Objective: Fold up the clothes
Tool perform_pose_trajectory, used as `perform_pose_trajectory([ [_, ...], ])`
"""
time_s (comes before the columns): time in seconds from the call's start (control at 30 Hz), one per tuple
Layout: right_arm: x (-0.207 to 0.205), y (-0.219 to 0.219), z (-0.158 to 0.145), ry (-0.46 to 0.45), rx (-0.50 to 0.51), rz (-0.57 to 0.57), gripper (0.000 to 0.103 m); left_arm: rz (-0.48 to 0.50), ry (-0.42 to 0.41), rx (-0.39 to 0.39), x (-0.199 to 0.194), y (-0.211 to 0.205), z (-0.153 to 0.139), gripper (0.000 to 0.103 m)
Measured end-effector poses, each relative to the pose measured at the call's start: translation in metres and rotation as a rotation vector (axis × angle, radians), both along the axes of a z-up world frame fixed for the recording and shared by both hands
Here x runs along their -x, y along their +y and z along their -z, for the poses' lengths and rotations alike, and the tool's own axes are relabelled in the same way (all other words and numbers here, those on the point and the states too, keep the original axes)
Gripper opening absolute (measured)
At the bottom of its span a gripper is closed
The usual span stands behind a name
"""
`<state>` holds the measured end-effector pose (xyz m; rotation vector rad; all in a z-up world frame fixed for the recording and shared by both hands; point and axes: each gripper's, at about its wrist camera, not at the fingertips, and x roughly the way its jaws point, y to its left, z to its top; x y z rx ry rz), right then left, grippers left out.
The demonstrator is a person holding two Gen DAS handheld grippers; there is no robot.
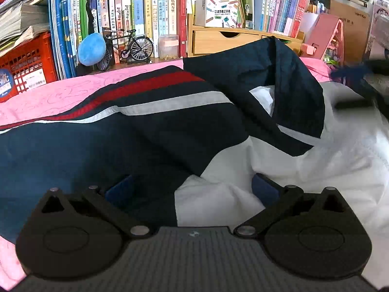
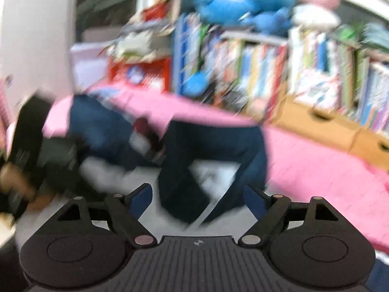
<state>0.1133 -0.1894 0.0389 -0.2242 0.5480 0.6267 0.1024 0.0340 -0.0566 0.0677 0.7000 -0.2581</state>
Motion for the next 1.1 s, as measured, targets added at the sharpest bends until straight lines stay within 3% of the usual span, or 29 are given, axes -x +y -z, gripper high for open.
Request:
perform_pose_trajectory([
  [0.1, -0.018, 0.028, -0.003, 0.007, 0.004, -0.035, 0.084, -0.001, 0.000, 0.003, 0.000, 0.002, -0.002, 0.103],
  [0.17, -0.036, 0.055, 0.009, 0.073, -0.011, -0.049, 0.080, -0.004, -0.001, 0.005, 0.000, 0.002, -0.003, 0.103],
  [0.2, -0.046, 0.068, 0.016, 0.112, -0.023, -0.051, 0.068, -0.009, -0.004, 0.005, 0.001, 0.002, -0.003, 0.103],
  [0.23, -0.058, 0.078, 0.024, 0.193, -0.055, -0.042, 0.046, -0.022, -0.008, 0.010, 0.001, 0.004, -0.004, 0.103],
  [0.3, -0.084, 0.089, 0.042, 0.391, -0.144, -0.002, 0.028, -0.060, -0.016, 0.029, 0.005, 0.010, -0.005, 0.103],
  [0.33, -0.095, 0.091, 0.048, 0.440, -0.173, 0.031, 0.017, -0.086, -0.022, 0.050, 0.008, 0.015, -0.006, 0.103],
  [0.4, -0.105, 0.091, 0.043, 0.409, -0.219, 0.107, 0.009, -0.145, -0.044, 0.107, 0.015, 0.029, -0.008, 0.103],
  [0.5, -0.119, 0.089, 0.009, 0.240, -0.256, 0.194, 0.007, -0.244, -0.079, 0.245, 0.025, 0.058, -0.009, 0.103],
  [0.63, -0.160, 0.082, -0.043, 0.087, -0.335, 0.277, 0.007, -0.332, -0.109, 0.510, 0.036, 0.099, -0.002, 0.103],
  [0.73, -0.191, 0.095, -0.069, -0.042, -0.338, 0.287, 0.007, -0.363, -0.117, 0.579, 0.039, 0.109, 0.000, 0.103],
  [0.8, -0.213, 0.111, -0.072, -0.099, -0.294, 0.299, 0.007, -0.370, -0.117, 0.573, 0.039, 0.108, -0.001, 0.103],
  [0.9, -0.249, 0.134, -0.044, -0.072, -0.208, 0.332, 0.007, -0.370, -0.108, 0.538, 0.035, 0.103, -0.003, 0.103],
  [0.97, -0.273, 0.146, -0.009, -0.001, -0.139, 0.344, 0.007, -0.372, -0.107, 0.537, 0.035, 0.103, -0.003, 0.103],
  [1.07, -0.289, 0.151, 0.035, 0.159, -0.094, 0.334, 0.018, -0.372, -0.106, 0.538, 0.034, 0.103, -0.003, 0.103],
  [1.1, -0.291, 0.150, 0.047, 0.216, -0.093, 0.324, 0.025, -0.372, -0.106, 0.538, 0.034, 0.103, -0.003, 0.103],
])
